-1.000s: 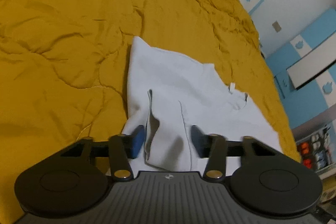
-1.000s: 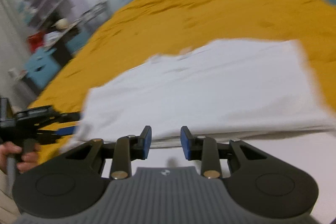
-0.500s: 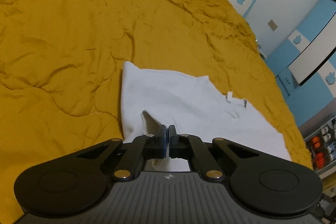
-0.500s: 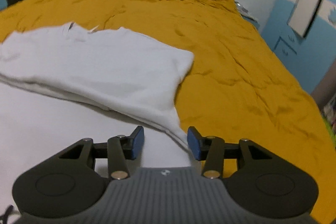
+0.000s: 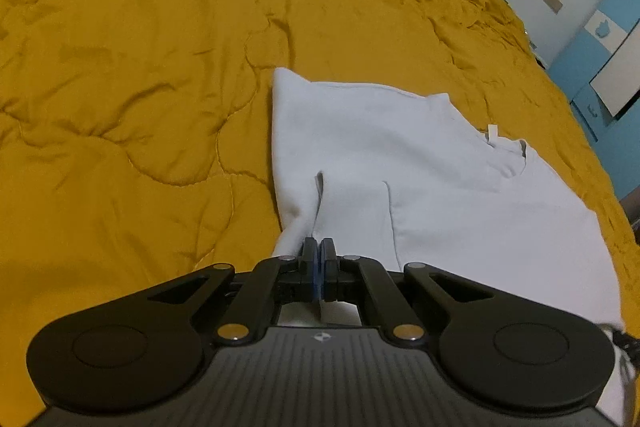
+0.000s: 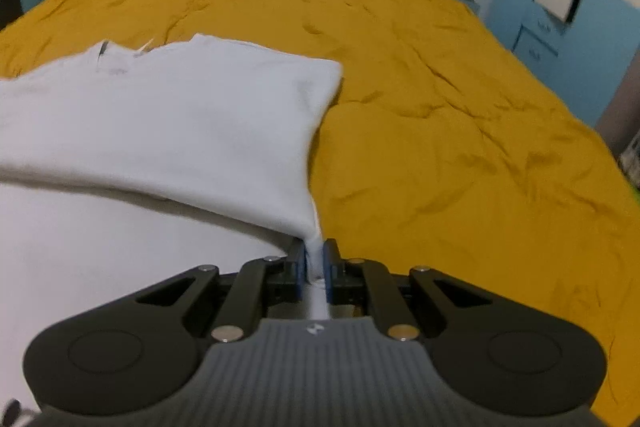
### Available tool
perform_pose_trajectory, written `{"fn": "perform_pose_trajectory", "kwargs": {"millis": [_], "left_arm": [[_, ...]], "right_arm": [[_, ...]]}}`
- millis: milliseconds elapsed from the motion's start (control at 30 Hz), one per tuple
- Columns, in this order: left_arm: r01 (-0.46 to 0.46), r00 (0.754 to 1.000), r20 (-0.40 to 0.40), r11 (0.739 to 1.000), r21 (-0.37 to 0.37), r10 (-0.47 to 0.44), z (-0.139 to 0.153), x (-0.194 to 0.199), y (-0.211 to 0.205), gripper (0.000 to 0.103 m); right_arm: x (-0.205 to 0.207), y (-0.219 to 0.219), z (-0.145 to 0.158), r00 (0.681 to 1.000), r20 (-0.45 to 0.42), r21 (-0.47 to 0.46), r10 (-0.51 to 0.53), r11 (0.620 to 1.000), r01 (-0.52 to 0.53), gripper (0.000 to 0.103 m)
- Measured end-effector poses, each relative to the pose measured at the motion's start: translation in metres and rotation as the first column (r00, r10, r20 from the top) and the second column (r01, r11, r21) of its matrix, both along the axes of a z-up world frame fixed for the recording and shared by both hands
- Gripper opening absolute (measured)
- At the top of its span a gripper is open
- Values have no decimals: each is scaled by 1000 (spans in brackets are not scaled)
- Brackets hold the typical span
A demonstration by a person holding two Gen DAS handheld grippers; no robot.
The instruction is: Fold small clothes
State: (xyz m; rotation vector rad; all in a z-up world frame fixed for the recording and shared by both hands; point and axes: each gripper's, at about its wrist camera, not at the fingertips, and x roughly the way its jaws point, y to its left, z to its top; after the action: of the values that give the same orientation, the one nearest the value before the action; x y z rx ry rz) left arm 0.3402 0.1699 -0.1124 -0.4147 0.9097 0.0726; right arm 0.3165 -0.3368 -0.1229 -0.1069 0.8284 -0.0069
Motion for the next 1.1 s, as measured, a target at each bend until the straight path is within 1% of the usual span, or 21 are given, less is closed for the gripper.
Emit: {"fn": "perform_pose_trajectory", "kwargs": {"millis": [33,100,200,267,333,400,500,533,600,633,733,800,867,900,967,1000,1033,1067,1100], "left_arm": [[2,1000,1,1000,4,-2,1,1,0,0],[7,1000,9,1000,7,-7,5,2,0,0],[15,1000,18,1000,11,-15,7,3,0,0],[16,1000,10,1000,12,-16,4,3,-1,0],[15,1000,5,1000,13,-15,0,3,-1,0],[15,1000,3,1000,12,-16,-2,3,-1,0],[23,1000,-3,1000,14,-23,-2,5,-1,0],[27,1000,-5,1000,13,-27,-3,5,0,1],[31,999,-9,999,9,-31,-5,6,1,1],[31,999,-10,1000,5,-31,-7,6,2,1],[33,999,-10,999,-1,-33,-11,8,2,1],[37,999,-9,999,5,-37,-11,9,2,1],[36,999,-7,999,16,-36,-10,11,0,1],[38,999,-7,999,21,-37,-9,11,-1,1],[53,999,-13,998,43,-53,-9,13,-4,1],[61,998,-14,997,53,-60,-9,13,-5,1],[63,998,-14,996,56,-63,-10,13,-5,1],[62,998,-14,997,52,-61,-11,13,-4,1],[60,998,-14,997,46,-59,-11,13,-3,1]], "right_arm": [[-1,-3,5,1000,-9,15,-9,1000,9,6],[-3,-10,18,1000,-13,60,-23,998,24,8],[-5,-19,39,999,23,176,-24,984,20,9],[6,-24,50,998,45,260,-34,965,21,9],[22,-24,53,997,52,307,-60,951,41,9],[43,-22,49,995,54,318,-89,946,67,9],[77,-22,40,993,30,374,-113,923,94,9],[88,-23,38,993,26,379,-115,920,97,9],[110,-24,34,989,22,373,-145,919,126,20],[121,-26,30,987,6,378,-160,914,146,31],[145,-40,18,977,-58,427,-207,879,211,31],[154,-48,8,968,-102,458,-228,853,249,28],[159,-54,2,971,-120,504,-206,831,238,0],[160,-54,2,975,-111,508,-191,832,221,0],[159,-51,10,980,-45,439,-192,878,192,0],[159,-52,12,981,-30,435,-193,881,186,0],[160,-53,11,979,-38,439,-200,877,196,0],[161,-52,9,979,-44,427,-198,882,198,0],[161,-48,8,982,-42,400,-186,897,188,0]]}}
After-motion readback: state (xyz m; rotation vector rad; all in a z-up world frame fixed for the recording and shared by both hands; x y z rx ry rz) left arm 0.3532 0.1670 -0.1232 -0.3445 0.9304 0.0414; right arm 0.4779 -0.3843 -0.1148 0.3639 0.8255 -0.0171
